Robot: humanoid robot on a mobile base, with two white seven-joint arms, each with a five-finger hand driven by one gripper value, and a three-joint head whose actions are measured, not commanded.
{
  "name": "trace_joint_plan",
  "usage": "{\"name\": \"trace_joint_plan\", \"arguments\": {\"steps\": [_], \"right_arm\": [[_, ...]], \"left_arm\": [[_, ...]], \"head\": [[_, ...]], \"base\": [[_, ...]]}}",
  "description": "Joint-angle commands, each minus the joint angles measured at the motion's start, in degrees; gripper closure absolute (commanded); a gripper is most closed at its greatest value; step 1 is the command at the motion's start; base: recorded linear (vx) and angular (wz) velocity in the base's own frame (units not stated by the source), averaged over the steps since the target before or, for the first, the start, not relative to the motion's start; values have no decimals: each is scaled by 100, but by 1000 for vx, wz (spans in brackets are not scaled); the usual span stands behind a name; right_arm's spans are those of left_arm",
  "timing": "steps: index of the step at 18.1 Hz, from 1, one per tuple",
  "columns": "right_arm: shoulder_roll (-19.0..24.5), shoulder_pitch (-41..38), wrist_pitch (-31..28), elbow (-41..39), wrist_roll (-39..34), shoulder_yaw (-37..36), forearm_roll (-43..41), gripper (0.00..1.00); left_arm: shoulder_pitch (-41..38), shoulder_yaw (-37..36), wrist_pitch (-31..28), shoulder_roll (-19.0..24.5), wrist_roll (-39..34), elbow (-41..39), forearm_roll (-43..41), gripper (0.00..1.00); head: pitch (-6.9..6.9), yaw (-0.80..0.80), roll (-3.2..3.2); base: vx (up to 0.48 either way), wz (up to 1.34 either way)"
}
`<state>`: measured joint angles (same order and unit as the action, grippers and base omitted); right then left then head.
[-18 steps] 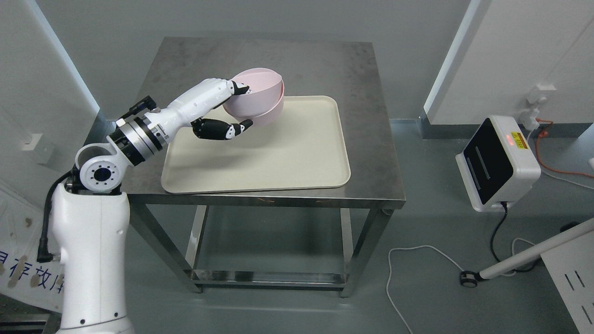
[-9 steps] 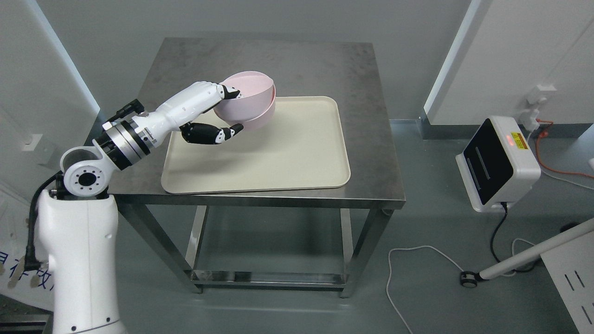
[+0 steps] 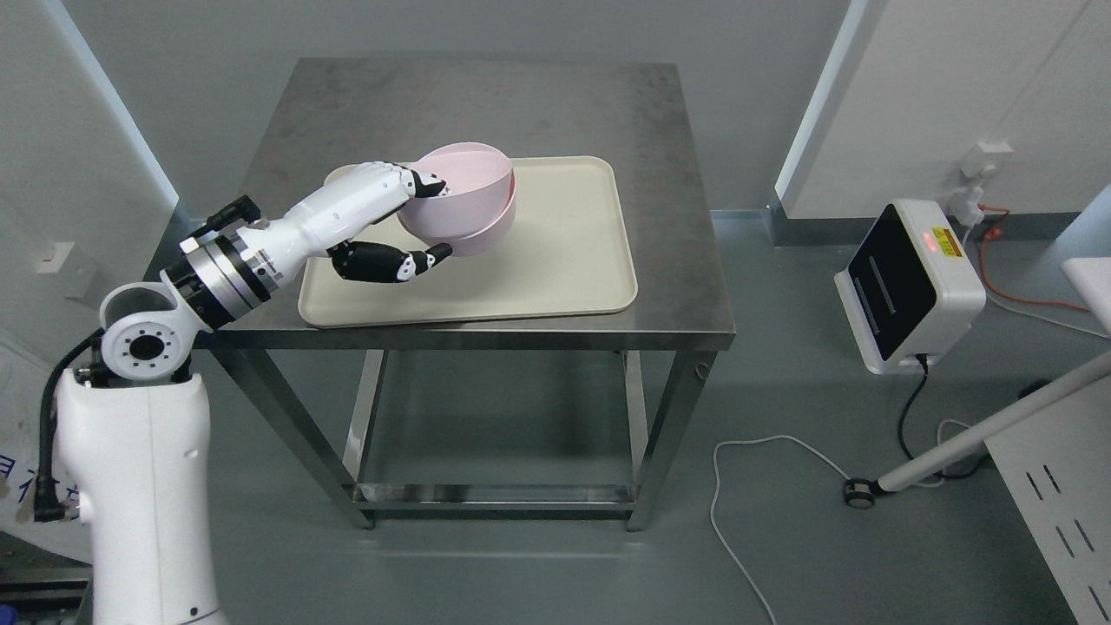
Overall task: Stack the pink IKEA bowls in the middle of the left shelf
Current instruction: 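Carry the stacked bowls toward the blue bin shelf while turning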
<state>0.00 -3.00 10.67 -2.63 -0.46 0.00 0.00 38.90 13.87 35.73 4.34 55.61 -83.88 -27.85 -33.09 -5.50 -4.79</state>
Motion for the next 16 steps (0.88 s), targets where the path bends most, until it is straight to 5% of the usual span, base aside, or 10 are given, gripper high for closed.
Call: {"name": "trace_joint_plan", "arguments": {"steps": [1, 16], "right_arm": [[-100, 2, -4, -1, 20, -53, 44, 0], [-100, 2, -4, -1, 20, -61, 44, 0]], "left_arm": [[-85, 63, 40, -135, 29, -260, 95, 95], [-120, -24, 31, -267, 46, -234, 95, 95]], "head": [[0, 0, 0], [0, 0, 0]], "base": [[-192, -116], [-230, 5]]}}
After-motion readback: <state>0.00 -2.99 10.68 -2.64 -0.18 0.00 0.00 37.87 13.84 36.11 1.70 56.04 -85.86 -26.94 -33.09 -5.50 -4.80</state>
